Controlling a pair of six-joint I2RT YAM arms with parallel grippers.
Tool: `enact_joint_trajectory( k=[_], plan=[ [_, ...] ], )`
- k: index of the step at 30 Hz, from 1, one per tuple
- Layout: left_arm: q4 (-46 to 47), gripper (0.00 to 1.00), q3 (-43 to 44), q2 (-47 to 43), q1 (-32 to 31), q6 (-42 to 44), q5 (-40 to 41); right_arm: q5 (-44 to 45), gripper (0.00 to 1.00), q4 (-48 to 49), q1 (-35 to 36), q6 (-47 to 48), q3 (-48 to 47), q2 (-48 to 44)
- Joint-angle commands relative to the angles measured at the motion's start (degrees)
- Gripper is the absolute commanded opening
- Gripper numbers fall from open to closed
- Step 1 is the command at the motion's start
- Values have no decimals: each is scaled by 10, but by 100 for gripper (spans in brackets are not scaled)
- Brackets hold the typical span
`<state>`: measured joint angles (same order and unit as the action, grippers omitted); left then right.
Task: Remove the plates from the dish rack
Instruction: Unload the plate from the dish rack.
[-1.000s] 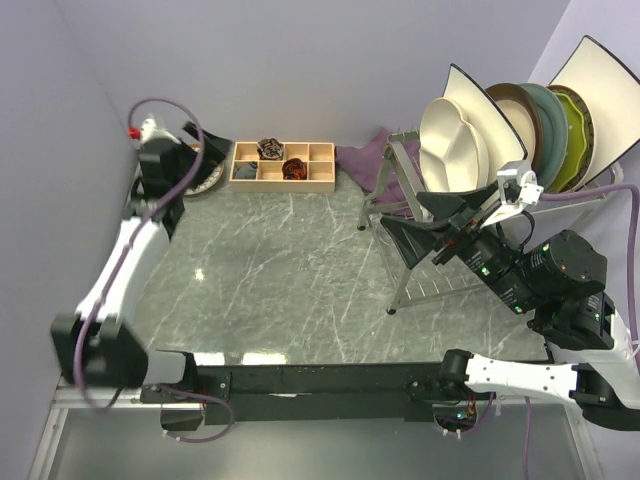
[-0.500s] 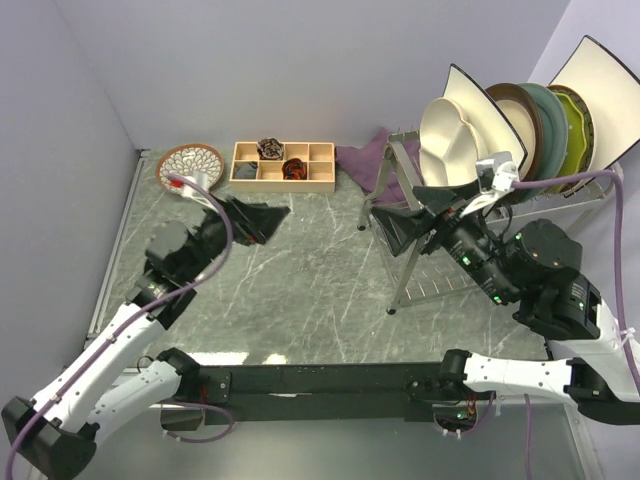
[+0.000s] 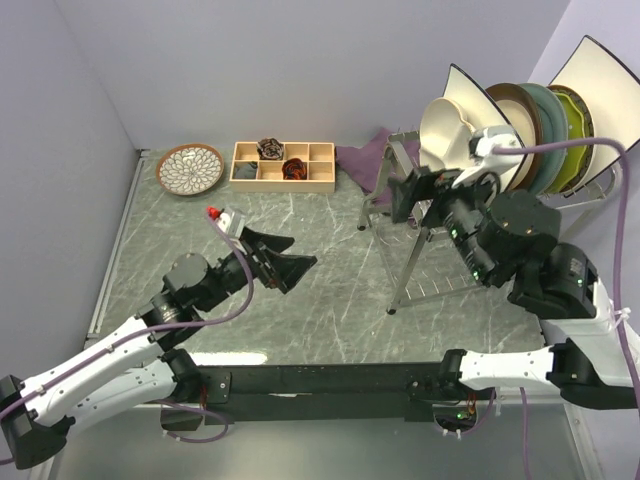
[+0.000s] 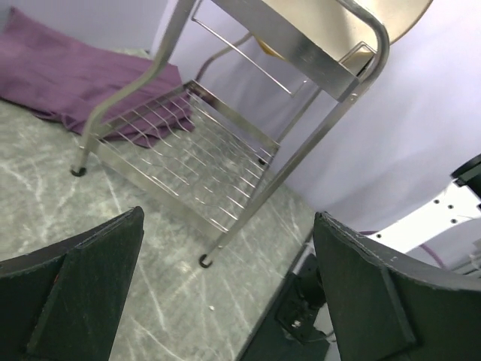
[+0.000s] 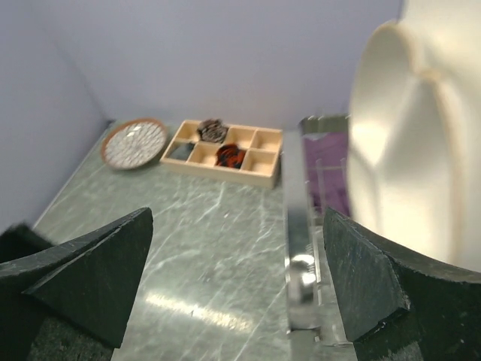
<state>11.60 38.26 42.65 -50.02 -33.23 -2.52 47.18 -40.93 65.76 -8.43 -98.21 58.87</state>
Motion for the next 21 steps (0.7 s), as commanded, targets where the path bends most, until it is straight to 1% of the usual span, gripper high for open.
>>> enact_joint_trajectory(
  k=[1,2,3,5,7,12,15,17,18,20,21],
  plan=[
    [53,99,-34,-23,-5,36,24,95,100,-37,3,44,-99,25],
    [55,100,-44,-27,-6,37,43,108,100,-36,4,53,-109,34],
    [57,99,-48,-28,-6,37,45,116,100,-33,3,73,-118,39],
    [56,100,-52,-29,-6,40,48,130,100,-24,3,82,-138,47],
    [55,99,-53,-31,-7,39,48,159,100,-10,3,119,-145,49],
    [57,99,-59,-40,-10,35,49,222,100,76,3,195,-86,28],
    [56,99,-61,-43,-11,34,51,241,97,89,1,217,-73,29],
    [56,100,-61,-47,-11,34,50,242,96,74,-5,213,-80,44],
    [56,100,-62,-48,-11,33,50,236,95,40,-12,196,-95,50],
    [55,100,-63,-51,-12,33,51,194,95,-3,-45,168,-117,72],
    [55,100,-63,-53,-12,32,52,177,94,-46,-58,139,-141,79]
  ],
)
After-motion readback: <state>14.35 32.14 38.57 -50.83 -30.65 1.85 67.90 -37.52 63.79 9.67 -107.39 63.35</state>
